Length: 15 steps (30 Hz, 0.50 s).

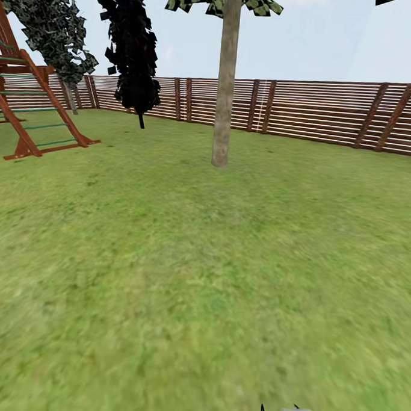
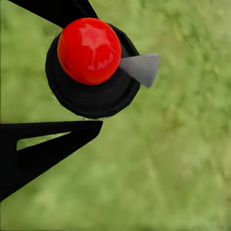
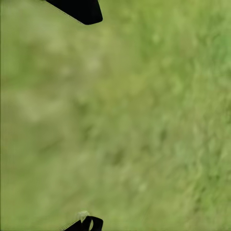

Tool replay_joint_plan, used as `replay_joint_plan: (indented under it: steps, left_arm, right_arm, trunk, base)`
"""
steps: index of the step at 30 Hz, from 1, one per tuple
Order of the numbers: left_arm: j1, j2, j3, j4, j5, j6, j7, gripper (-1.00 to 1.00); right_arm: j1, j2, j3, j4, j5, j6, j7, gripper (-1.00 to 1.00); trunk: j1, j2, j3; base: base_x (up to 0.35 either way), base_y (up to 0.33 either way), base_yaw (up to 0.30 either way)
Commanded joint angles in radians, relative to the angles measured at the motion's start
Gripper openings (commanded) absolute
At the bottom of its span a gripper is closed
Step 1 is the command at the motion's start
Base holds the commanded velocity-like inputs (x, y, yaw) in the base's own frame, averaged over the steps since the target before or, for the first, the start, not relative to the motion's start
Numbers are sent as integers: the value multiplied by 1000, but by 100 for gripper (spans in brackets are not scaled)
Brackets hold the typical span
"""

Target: In the garden, pick up the pesticide atomizer on the floor and spray pesticide onto both trees until each tree trunk is fully covered.

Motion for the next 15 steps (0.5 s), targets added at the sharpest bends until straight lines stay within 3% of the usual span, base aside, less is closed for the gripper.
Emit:
replay_joint_plan:
  steps: [1,15]
  left_arm:
    - [-1,0,8,1,-10,-4,2,-100]
    - [-1,0,8,1,-10,-4,2,-100]
  right_arm:
    - [-1,0,7,1,4,-1,-10,100]
    - [-1,0,7,1,4,-1,-10,100]
  trunk:
    - [0,0,-1]
    - [0,0,-1]
  base:
    - [339,0,0]
    - [339,0,0]
